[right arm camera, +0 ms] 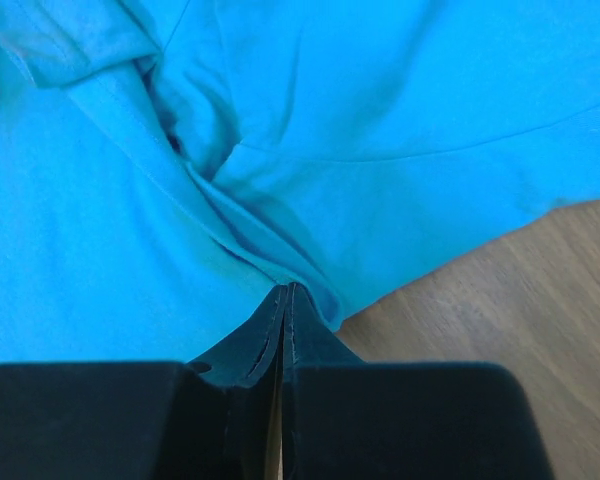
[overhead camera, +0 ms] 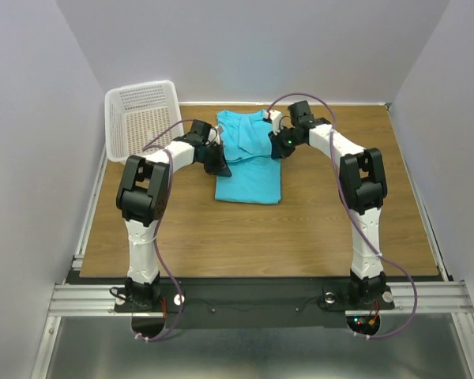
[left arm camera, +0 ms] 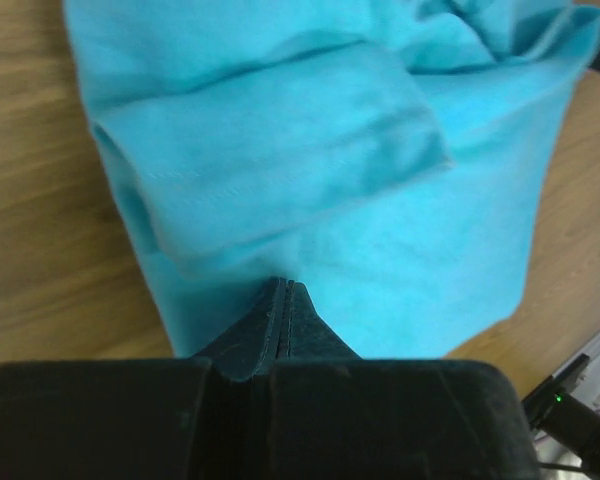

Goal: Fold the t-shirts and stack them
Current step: Fold the tshirt

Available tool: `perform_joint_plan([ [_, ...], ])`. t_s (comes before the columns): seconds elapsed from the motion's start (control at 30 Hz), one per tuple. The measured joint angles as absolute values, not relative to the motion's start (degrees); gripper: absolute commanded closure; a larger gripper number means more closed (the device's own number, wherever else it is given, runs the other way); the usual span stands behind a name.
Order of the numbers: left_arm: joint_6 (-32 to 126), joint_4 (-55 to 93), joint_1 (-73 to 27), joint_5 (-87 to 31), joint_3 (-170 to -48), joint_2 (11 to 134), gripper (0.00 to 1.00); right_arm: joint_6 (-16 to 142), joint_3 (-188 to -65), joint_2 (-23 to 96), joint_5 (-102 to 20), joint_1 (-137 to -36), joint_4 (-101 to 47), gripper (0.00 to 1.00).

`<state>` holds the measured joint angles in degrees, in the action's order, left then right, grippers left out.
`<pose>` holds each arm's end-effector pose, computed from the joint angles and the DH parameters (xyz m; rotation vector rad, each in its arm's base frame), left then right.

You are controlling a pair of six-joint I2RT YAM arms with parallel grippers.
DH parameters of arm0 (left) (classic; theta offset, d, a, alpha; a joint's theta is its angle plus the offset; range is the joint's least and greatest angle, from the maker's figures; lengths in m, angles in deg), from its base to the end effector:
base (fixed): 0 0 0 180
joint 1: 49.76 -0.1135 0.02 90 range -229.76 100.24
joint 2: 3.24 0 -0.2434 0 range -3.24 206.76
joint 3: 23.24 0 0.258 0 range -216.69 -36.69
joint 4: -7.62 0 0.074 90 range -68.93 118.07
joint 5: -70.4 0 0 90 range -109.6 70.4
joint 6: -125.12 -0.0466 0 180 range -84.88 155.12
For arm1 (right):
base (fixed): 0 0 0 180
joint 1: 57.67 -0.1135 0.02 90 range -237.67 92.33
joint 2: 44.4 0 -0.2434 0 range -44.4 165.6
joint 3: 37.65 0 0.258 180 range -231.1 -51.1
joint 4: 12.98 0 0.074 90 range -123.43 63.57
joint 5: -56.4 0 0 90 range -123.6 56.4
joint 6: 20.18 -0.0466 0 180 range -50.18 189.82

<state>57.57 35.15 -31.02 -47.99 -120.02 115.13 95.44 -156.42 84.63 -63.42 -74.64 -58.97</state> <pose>0.4198 -0.1658 0.1458 0.1541 2.4976 -0.9165 0.4626 0.1654 0.1615 -1.0771 2.2169 0.5961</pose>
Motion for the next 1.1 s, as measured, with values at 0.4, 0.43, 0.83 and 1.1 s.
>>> perform_joint_plan([
  [0.4, 58.19, 36.38, -31.13, -44.14, -128.63, 120.39, 0.98, 93.37, -158.30, 85.57, -60.28, -74.64, -59.03, 0.98],
  [0.43, 58.34, 36.42, -31.13, -44.05, -129.33, 120.72, 0.97, 93.34, -158.30, 85.59, -60.17, -74.64, -58.99, 0.98],
  [0.83, 62.71, 35.77, -31.35, -41.17, -134.88, 123.24, 0.60, 93.23, -158.27, 85.53, -57.52, -74.64, -58.99, 0.94],
  [1.1, 59.72, 31.13, -31.50, -39.92, -130.77, 118.36, 0.39, 101.98, -146.12, 73.66, -62.86, -74.62, -58.97, 0.28],
])
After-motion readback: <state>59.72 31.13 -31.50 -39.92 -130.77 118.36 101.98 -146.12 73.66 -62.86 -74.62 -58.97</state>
